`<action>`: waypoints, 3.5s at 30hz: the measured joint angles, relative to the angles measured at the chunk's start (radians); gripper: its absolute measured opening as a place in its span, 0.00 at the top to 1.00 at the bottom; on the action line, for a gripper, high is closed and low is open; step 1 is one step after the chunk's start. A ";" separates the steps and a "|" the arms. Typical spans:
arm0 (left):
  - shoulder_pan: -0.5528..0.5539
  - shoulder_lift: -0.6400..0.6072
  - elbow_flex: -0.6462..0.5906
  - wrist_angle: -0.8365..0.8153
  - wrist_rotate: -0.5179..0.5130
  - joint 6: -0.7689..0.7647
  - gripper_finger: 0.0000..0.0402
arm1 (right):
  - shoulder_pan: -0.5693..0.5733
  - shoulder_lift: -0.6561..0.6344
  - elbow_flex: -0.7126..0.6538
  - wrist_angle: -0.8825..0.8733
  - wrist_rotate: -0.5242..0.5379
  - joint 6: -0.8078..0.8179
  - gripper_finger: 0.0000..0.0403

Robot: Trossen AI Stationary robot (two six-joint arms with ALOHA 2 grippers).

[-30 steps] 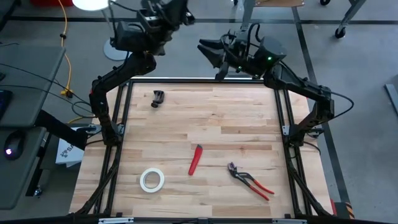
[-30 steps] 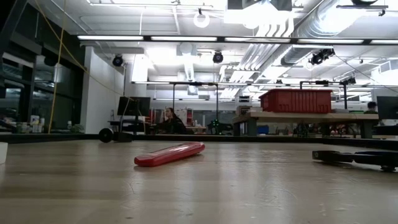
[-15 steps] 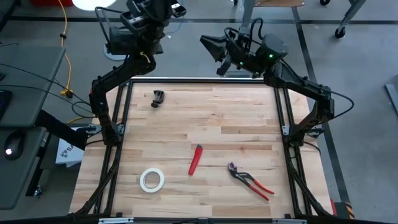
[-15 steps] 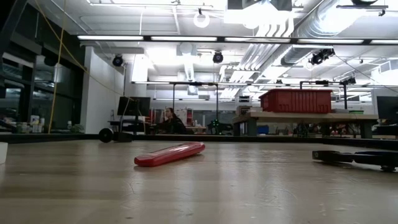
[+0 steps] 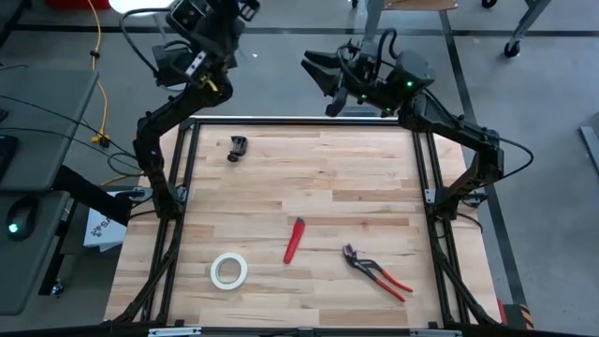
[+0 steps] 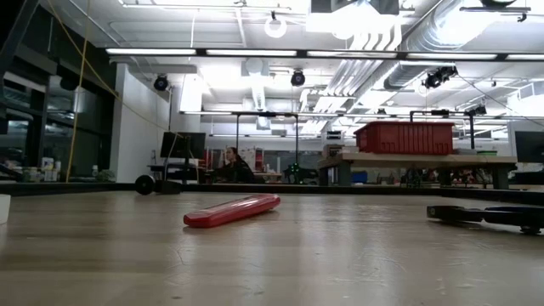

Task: Coil cords
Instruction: Coil the blue wire cable onto the black spool

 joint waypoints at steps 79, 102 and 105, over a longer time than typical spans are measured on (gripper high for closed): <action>-0.097 0.071 0.001 -0.195 -0.090 -0.229 1.00 | -0.017 0.039 0.001 0.027 -0.069 0.424 0.99; -0.030 0.069 0.001 -0.291 -0.095 -0.176 1.00 | -0.051 -0.026 0.000 -0.009 -0.126 0.382 1.00; -0.029 0.069 0.001 -0.348 -0.063 -0.163 1.00 | -0.051 -0.026 0.001 -0.010 -0.149 0.399 1.00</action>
